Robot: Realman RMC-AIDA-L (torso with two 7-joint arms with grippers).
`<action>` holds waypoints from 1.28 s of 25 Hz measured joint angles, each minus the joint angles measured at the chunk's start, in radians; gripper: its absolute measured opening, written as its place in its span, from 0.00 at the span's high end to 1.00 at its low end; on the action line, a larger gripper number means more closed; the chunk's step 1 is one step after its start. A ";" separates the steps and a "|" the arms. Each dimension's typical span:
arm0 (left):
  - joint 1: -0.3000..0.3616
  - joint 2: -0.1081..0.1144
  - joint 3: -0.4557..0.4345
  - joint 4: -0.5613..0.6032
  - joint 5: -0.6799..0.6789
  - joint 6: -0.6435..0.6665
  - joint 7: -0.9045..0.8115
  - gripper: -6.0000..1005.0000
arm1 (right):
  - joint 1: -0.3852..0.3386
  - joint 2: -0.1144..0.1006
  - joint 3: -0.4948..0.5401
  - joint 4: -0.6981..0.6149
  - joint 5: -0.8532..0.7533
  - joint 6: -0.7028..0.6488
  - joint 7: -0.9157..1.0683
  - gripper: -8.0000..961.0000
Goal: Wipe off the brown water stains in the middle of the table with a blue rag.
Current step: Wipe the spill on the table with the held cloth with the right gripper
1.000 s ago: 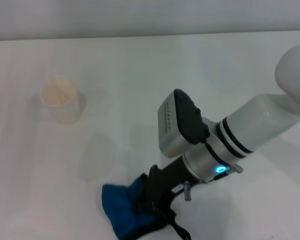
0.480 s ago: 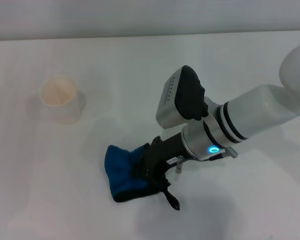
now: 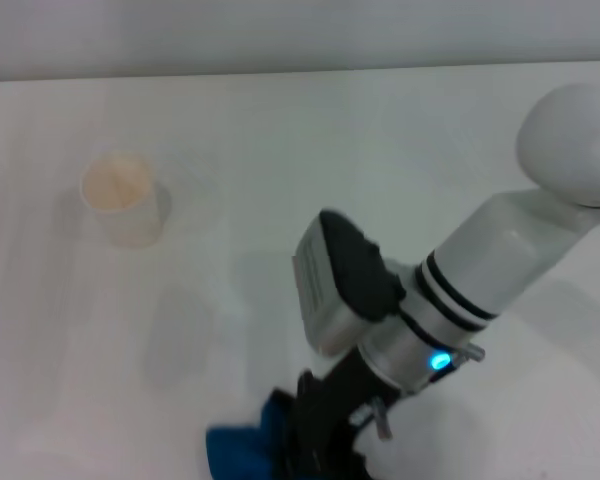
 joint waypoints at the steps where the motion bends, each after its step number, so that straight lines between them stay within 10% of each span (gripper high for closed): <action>1: 0.000 0.000 0.000 0.000 0.000 0.000 0.000 0.12 | 0.006 0.000 -0.011 0.001 -0.002 -0.023 0.000 0.92; 14: 0.008 0.000 0.002 -0.003 0.000 0.000 0.000 0.12 | 0.007 -0.002 0.017 0.016 0.001 0.131 0.006 0.92; 32: 0.012 0.000 0.000 -0.007 0.000 0.000 0.000 0.12 | 0.018 -0.022 0.505 0.064 -0.372 0.067 -0.071 0.92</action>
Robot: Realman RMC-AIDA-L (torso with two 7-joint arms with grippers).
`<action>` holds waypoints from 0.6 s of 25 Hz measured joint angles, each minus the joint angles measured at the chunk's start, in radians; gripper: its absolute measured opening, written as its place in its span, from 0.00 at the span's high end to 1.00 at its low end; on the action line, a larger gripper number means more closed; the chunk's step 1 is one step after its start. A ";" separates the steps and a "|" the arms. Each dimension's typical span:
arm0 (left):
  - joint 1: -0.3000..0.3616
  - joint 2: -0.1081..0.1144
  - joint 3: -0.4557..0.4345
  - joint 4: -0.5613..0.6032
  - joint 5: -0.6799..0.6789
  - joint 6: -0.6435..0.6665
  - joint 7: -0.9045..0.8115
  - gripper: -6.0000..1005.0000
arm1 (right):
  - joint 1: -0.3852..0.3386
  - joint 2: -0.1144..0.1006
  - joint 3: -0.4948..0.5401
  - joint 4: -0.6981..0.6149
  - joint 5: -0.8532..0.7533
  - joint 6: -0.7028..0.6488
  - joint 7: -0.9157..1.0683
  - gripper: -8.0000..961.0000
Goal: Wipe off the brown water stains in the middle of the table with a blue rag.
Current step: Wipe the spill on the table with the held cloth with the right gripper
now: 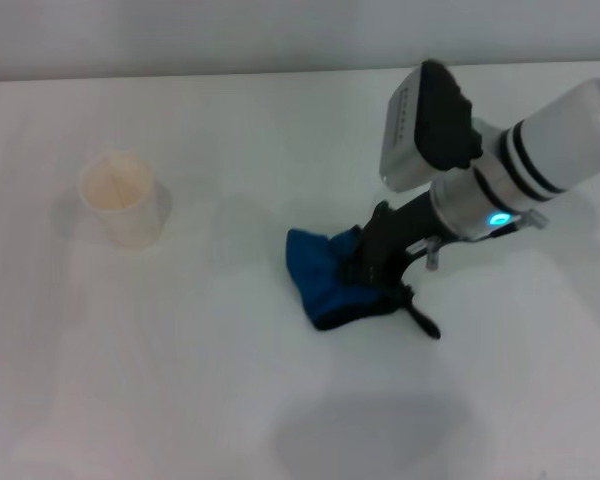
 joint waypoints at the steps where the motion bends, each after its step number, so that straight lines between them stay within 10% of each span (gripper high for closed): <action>1: 0.001 0.000 0.000 0.000 0.000 0.000 0.000 0.12 | 0.002 0.001 0.016 0.000 -0.017 0.002 -0.001 0.92; 15: 0.008 0.000 0.000 0.005 0.000 0.000 0.000 0.12 | 0.031 0.002 0.069 0.005 -0.144 0.094 -0.002 0.91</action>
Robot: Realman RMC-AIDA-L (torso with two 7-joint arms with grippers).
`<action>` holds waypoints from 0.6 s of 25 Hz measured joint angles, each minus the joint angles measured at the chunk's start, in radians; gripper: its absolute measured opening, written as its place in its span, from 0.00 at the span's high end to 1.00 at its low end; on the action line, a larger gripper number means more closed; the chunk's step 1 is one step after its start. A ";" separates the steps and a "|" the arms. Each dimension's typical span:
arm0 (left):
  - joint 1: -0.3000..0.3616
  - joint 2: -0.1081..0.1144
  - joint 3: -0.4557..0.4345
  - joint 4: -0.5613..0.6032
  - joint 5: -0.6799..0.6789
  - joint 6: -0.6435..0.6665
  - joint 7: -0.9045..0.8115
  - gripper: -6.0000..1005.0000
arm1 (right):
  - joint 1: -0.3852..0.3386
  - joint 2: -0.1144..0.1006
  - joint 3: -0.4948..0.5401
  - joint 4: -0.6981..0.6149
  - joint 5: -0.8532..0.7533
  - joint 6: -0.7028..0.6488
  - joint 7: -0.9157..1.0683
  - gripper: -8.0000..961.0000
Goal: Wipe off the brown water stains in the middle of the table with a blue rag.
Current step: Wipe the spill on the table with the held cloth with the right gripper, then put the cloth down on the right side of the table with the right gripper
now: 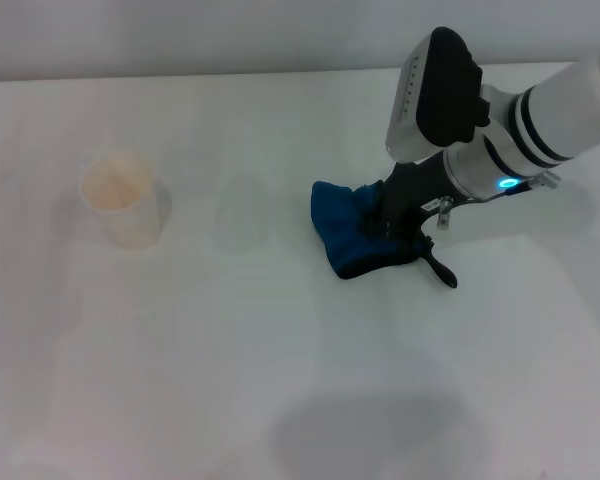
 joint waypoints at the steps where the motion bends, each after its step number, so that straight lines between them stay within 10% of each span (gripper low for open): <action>1: 0.000 0.000 0.000 0.001 0.000 0.000 0.000 0.12 | 0.003 0.001 0.000 0.002 -0.008 0.000 0.000 0.91; 15: -0.004 0.000 0.000 0.002 -0.002 0.000 0.000 0.12 | -0.032 0.005 0.001 -0.025 -0.027 0.004 0.014 0.85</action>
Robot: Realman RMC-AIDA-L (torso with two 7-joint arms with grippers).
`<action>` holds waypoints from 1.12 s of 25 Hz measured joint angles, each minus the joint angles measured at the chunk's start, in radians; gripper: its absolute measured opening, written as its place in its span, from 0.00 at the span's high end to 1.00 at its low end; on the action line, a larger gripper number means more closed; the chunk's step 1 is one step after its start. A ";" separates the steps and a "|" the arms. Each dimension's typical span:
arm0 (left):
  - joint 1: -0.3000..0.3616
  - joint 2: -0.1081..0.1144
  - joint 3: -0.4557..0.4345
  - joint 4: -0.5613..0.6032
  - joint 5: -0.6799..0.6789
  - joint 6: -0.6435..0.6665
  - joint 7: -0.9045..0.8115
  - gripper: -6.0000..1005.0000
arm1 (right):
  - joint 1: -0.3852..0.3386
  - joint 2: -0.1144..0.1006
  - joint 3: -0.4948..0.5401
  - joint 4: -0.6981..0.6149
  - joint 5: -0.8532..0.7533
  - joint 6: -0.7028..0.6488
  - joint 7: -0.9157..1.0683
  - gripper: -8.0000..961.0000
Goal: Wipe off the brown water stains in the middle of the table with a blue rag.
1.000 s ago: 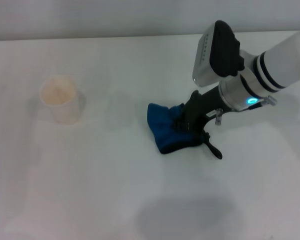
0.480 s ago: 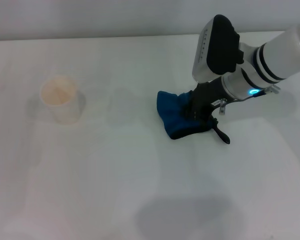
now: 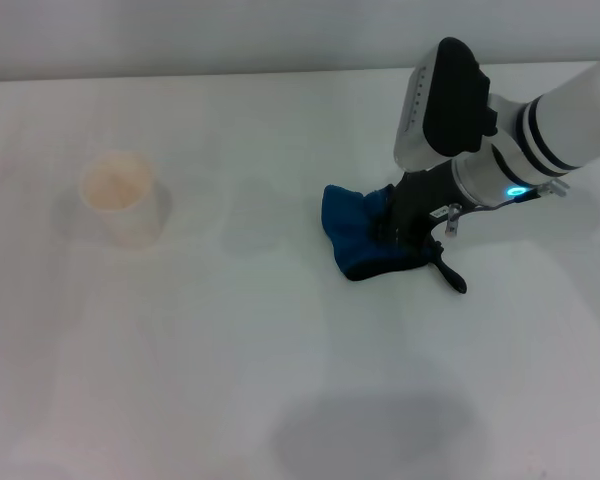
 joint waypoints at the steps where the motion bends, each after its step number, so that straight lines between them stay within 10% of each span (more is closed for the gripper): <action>1: -0.001 0.000 0.000 0.000 0.000 0.000 0.000 0.12 | -0.003 0.000 0.000 -0.008 0.000 0.000 0.006 0.84; 13: -0.005 0.001 -0.002 0.002 -0.022 0.000 0.000 0.12 | -0.099 0.000 0.085 -0.161 0.058 0.000 0.073 0.79; 18: 0.000 0.001 -0.002 0.002 -0.027 -0.002 0.000 0.12 | -0.186 0.000 0.196 -0.246 0.236 0.019 0.060 0.56; 28: -0.002 0.001 -0.002 -0.002 -0.055 0.039 0.050 0.12 | -0.273 0.001 0.483 0.108 1.231 0.020 -0.322 0.14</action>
